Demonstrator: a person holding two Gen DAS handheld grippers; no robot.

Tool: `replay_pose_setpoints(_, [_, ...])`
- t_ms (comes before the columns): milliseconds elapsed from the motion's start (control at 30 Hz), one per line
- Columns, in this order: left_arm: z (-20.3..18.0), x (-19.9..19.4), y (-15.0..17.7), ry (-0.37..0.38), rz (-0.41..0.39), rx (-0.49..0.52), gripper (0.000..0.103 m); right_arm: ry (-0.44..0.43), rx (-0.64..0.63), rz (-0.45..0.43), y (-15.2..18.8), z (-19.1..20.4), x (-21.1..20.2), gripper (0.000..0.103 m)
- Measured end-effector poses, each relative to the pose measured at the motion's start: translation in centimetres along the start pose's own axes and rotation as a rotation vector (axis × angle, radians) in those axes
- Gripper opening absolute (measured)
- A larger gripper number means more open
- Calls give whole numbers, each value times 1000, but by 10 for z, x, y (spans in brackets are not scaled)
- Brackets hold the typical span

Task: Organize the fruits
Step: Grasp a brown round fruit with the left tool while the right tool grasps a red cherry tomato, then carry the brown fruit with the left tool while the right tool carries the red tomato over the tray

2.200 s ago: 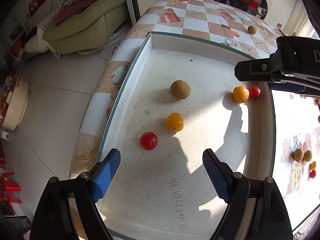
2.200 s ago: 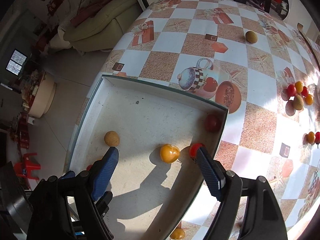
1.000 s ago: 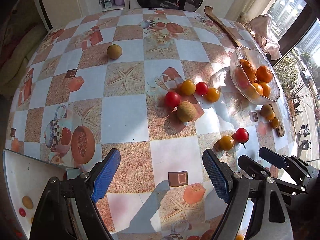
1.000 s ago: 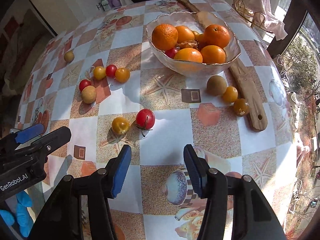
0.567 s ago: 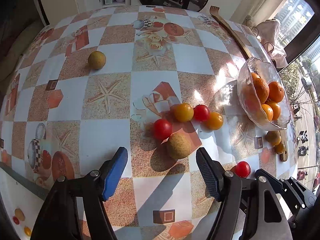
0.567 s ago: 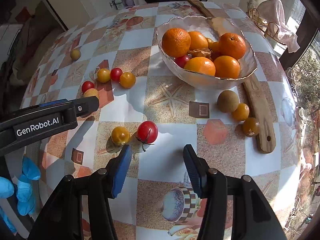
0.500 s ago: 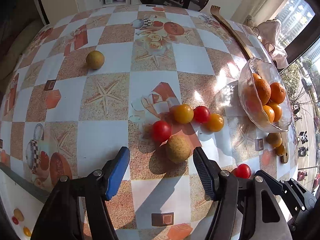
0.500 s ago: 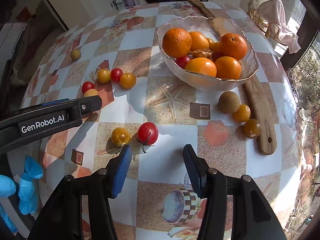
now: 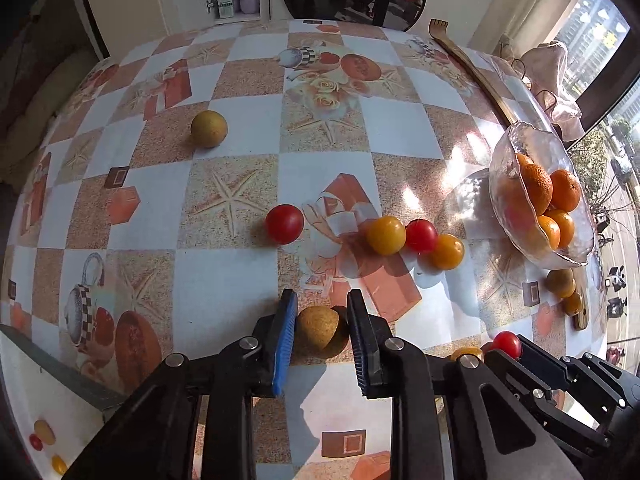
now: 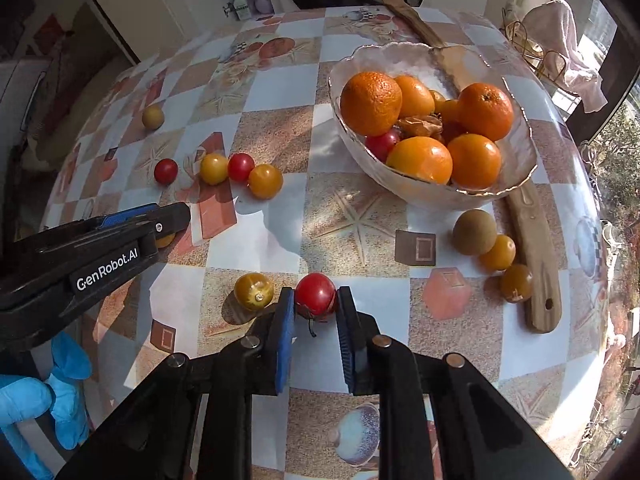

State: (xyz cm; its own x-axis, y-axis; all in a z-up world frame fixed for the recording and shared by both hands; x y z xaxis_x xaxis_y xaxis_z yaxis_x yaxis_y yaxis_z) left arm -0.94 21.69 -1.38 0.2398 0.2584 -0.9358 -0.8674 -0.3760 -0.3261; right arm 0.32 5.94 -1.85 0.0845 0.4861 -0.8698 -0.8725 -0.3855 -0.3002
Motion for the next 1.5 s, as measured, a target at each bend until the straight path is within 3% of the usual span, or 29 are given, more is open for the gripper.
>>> replay_pose_setpoints(567, [29, -38, 55, 97, -12, 20, 27, -82, 123, -3, 37, 3, -25, 23])
replay_pose_setpoints(800, [49, -54, 71, 88, -21, 16, 27, -91, 120, 7, 46, 18, -32, 23])
replay_pose_setpoints(1133, [95, -74, 87, 52, -56, -3, 27, -107, 57, 34, 51, 67, -27, 23])
replay_pose_setpoints(1500, [186, -80, 129, -19, -32, -137, 27, -157, -62, 97, 51, 149, 0, 23])
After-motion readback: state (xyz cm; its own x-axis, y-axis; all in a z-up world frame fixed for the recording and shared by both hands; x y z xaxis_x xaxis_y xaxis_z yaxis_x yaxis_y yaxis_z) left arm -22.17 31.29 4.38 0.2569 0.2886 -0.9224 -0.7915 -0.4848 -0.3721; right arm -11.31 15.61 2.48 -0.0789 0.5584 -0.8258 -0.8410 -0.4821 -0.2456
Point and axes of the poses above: each gripper's, at about its wrist camera, not at the fingertips, and x roughly the way its jaws point, z to its left, y to its underside, the point moved 3 cm from there along x, roughly the way its jaws point, and after that the axes turned 15 degrees about -y, right-handed, at the moved point
